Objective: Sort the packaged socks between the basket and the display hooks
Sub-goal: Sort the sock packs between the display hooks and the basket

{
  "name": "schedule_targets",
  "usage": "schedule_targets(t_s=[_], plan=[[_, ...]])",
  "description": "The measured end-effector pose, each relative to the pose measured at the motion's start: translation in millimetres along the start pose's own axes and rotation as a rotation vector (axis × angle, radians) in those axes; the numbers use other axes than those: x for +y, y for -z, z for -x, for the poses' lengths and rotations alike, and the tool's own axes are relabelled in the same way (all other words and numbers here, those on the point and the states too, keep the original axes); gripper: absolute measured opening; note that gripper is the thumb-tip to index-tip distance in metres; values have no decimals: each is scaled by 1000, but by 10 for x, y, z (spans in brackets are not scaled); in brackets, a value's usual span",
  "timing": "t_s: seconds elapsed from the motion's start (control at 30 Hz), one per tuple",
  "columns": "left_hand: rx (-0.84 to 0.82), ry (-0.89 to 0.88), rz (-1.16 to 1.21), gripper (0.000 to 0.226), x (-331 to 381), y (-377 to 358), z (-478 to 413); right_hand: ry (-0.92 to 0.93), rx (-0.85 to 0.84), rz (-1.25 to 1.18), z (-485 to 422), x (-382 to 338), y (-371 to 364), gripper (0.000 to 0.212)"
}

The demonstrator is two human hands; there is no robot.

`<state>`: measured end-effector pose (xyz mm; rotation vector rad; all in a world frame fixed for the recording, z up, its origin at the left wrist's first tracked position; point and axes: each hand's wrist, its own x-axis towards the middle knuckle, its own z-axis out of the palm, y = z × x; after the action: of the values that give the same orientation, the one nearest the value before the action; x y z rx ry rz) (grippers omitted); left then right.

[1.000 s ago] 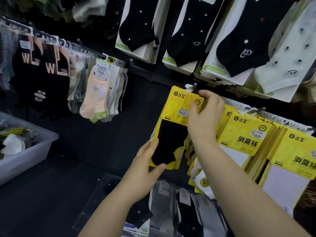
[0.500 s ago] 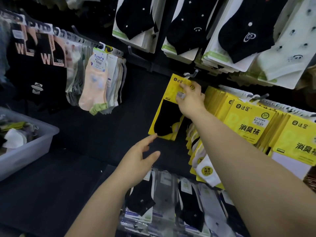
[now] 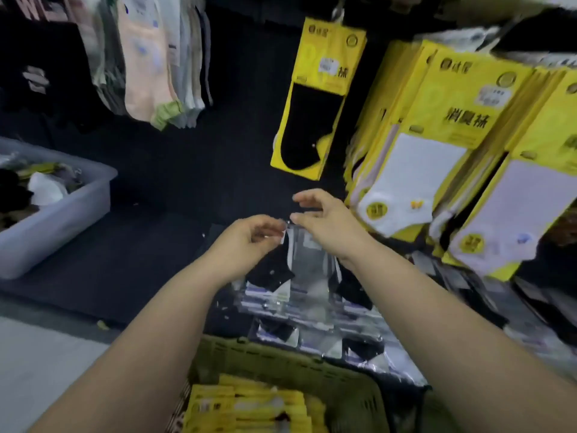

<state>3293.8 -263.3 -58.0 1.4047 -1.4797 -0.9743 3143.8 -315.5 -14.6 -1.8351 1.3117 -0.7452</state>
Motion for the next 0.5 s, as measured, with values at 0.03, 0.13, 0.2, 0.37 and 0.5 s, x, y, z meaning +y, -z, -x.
schedule_targets(t_s=[0.03,0.13,0.2,0.37,0.5], plan=[[-43,50,-50,18,-109,-73,45,-54,-33,-14,110,177,-97,27],[-224,207,-230,14,-482,-298,216,-219,-175,-30,483,749,-403,28],[-354,267,-333,17,-720,-434,341,-271,-298,-18,750,1120,-593,29],[-491,362,-446,23,-1097,-600,622,-316,-553,209,1188,1893,-953,38],[-521,437,-428,21,-1392,-732,775,-254,-772,500,1460,2273,-1279,88]])
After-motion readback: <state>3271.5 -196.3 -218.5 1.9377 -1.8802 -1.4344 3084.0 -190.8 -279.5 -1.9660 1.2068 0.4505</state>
